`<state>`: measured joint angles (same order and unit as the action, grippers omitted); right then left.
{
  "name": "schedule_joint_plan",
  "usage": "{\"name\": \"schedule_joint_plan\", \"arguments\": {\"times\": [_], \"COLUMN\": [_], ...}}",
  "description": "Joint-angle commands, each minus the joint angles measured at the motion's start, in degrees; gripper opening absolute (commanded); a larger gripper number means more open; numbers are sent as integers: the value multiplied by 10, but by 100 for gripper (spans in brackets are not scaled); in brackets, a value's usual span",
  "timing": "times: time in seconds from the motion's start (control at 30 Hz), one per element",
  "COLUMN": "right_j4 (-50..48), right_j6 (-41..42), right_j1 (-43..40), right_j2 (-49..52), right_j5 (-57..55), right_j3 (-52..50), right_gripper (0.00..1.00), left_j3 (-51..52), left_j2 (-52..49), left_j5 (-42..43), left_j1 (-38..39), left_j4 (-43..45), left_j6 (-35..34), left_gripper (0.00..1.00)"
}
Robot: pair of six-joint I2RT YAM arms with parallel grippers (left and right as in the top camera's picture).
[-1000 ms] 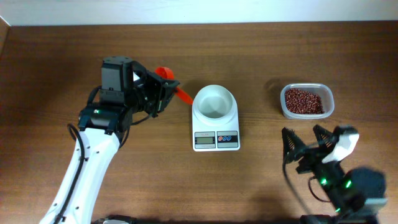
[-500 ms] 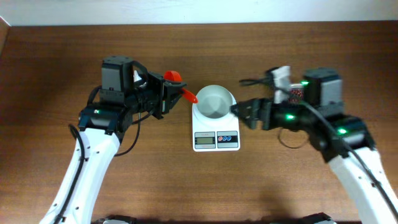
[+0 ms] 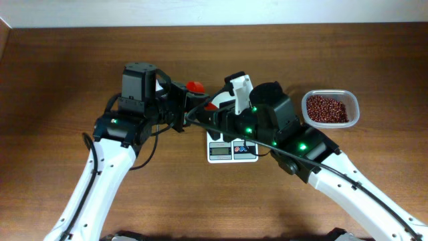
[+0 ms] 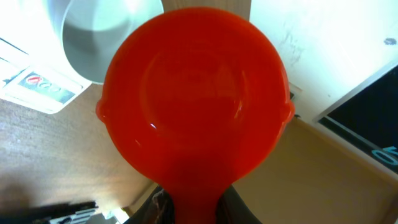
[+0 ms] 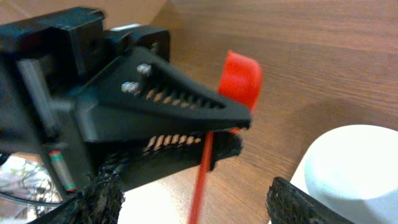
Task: Scoop item into bowl and weigh 50g on scale
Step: 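Reach the right gripper to the scoop handle and grasp it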
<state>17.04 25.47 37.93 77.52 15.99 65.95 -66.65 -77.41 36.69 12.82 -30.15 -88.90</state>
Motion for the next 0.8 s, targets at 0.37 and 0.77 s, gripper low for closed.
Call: {"name": "schedule_joint_plan", "arguments": {"times": [0.37, 0.77], "right_j4": [-29, -27], "right_j6": [27, 27], "right_j1": [3, 3], "right_j2": [11, 16], "right_j5": [-30, -32], "right_j3": [7, 7], "right_gripper": [35, 5], "left_j3": [-7, -7], "left_j2": [4, 4], "left_j5": [21, 41], "left_j1": [2, 2], "left_j4": [1, 10], "left_j6": [-17, -17], "left_gripper": [5, 8]}}
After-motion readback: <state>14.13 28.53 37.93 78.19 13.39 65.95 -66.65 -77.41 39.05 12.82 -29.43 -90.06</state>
